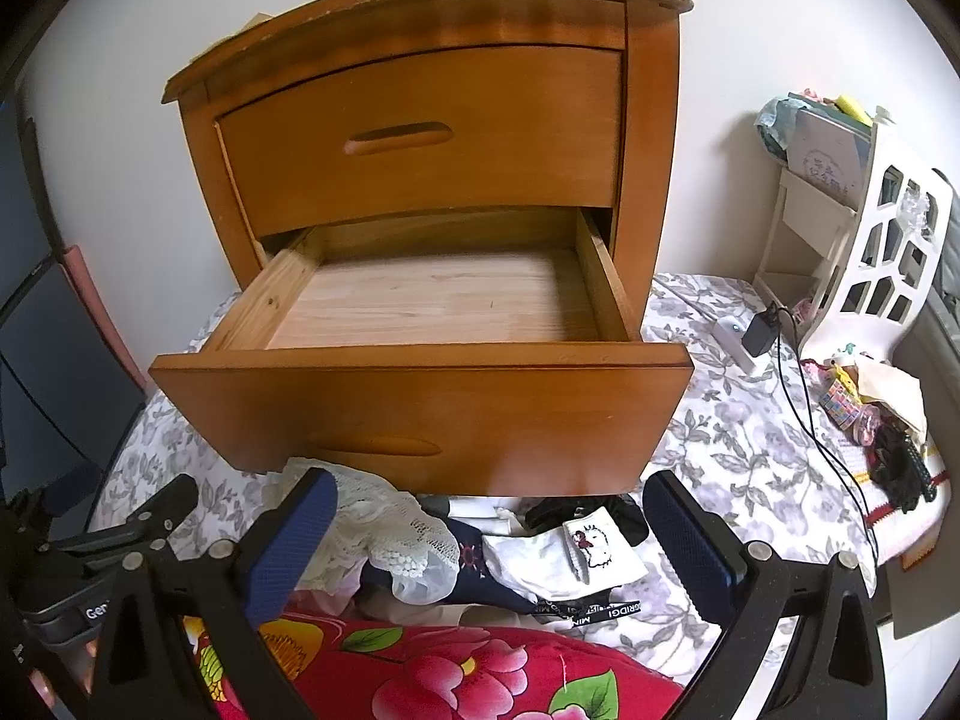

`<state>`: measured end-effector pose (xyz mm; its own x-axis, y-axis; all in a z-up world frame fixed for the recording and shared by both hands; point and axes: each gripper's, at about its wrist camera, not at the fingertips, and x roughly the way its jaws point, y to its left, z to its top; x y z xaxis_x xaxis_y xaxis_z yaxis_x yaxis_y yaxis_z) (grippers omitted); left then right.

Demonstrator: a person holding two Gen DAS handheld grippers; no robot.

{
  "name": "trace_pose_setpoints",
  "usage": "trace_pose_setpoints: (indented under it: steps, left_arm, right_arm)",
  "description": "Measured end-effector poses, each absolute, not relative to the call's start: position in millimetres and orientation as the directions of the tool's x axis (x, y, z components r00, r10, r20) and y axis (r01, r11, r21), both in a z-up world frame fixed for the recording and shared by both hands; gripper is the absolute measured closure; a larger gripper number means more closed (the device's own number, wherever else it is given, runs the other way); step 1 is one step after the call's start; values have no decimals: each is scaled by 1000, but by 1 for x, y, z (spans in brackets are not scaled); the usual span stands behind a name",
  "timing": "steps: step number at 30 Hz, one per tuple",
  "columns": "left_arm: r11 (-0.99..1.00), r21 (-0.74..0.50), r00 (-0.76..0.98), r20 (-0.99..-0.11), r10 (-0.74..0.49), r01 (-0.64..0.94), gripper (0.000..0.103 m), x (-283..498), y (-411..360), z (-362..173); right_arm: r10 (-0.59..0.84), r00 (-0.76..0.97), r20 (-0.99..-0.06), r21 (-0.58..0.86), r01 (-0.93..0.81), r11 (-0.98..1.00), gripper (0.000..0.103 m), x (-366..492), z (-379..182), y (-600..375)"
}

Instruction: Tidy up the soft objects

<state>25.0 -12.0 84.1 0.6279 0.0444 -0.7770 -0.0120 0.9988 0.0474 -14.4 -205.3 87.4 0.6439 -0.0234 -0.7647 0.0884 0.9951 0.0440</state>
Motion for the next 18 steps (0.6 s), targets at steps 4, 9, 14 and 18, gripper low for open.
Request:
trace_pose_setpoints:
  steps: [4,9,14,18]
  left_arm:
    - [999,47,628,-777,44,-12,1,25,-12,84]
    - [999,47,627,-778,44,-12,1,25,-12,84]
    - [999,47,626,-779,45,-12,1,25,-12,84]
    - [999,48,627,-778,45,-13,1,25,-12,84]
  right_arm:
    - [-25,643,-765,47,94,995,0,-14,88,-206]
    - [-26,643,-765,46,95,994,0,-14,88,-206]
    - [-25,642,-766,46,95,994,0,-14,88,-206]
    - [-26,643,-765,46,95,994,0,-14,88,-206]
